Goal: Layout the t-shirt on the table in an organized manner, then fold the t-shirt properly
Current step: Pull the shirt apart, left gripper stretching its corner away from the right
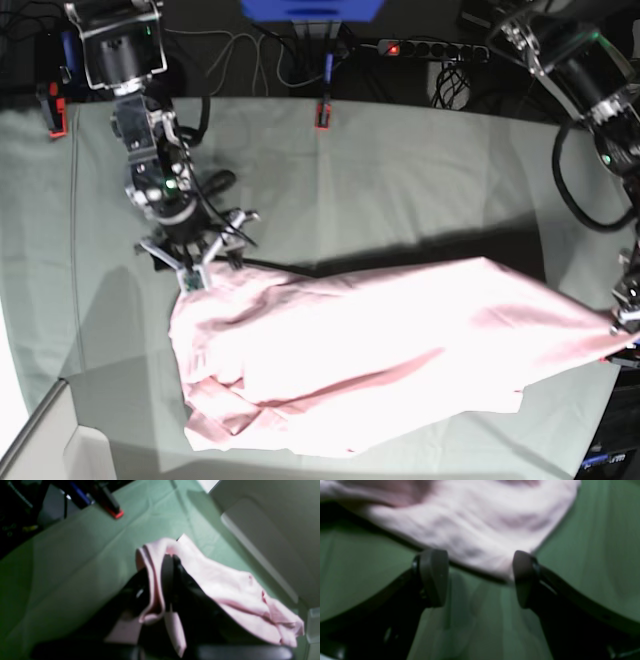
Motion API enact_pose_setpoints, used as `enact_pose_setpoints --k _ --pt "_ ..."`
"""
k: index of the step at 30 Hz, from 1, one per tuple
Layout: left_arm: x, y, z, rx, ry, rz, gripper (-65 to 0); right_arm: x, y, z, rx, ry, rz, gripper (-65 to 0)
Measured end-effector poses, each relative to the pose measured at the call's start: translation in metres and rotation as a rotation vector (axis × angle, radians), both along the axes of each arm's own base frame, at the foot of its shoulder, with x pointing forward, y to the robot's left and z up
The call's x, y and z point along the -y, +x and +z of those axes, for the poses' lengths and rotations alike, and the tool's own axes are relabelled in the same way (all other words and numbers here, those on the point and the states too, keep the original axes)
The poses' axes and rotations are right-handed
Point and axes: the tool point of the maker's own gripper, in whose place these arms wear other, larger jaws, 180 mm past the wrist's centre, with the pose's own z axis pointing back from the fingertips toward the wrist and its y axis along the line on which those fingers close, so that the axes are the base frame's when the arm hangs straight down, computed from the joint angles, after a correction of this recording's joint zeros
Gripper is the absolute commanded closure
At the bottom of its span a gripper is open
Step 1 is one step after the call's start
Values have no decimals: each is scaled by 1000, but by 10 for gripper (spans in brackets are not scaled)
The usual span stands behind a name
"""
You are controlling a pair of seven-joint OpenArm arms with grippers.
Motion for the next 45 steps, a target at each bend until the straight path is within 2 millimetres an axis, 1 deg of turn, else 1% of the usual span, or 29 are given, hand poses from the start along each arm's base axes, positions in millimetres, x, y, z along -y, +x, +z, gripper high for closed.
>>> enact_pose_setpoints --k 2,3,5,7,10,12,14,16,20,22,25,31,36,40,41,42,43,45 --pt "0 -5 -6 -20 1 0 -2 3 1 -12 -39 -3 -9 -375" --pt "-1 -6 -8 -24 3 1 -2 5 1 -17 -44 8 -18 -347" --pt "0 -9 -10 -31 3 1 -2 5 3 -22 -46 18 -31 -295" --pt "0 -12 -13 -40 3 1 -2 11 7 -22 -48 28 -60 -270" --pt "0 -16 -18 -53 3 0 -2 32 8 -20 -55 50 -138 -291" --pt "0 -18 -19 -59 5 0 -2 54 0 -19 -62 48 -205 -325" --pt "0 -19 -20 -61 4 0 -2 69 -12 -14 -53 37 -252 -349" --pt "0 -19 -20 -61 3 -1 -2 70 -17 -6 -29 30 -250 -360" --pt "0 -18 -20 -59 3 -1 -2 55 -18 -3 -16 37 -211 -361" --pt "0 -18 -20 -59 4 -1 -2 52 -19 -5 -21 42 -209 -361" --pt "0 -18 -19 -58 4 -2 -2 55 -22 -15 -50 40 -217 -361" --pt "1 -19 -21 -62 5 -2 -2 61 5 -23 -62 51 -235 -361" --pt "1 -20 -22 -66 3 -3 -2 68 7 -23 -48 41 -237 -360" --pt "1 -20 -22 -65 3 -3 -2 68 9 -22 -48 43 -239 -356" --pt "1 -20 -23 -66 3 -3 -2 68 9 -21 -50 43 -240 -346" --pt "1 -20 -23 -67 3 -3 -2 69 10 -21 -53 43 -240 -321" --pt "1 -20 -23 -67 3 -3 -2 69 10 -21 -54 42 -240 -280" --pt "1 -20 -22 -65 2 -3 -2 69 10 -21 -53 43 -241 -150"
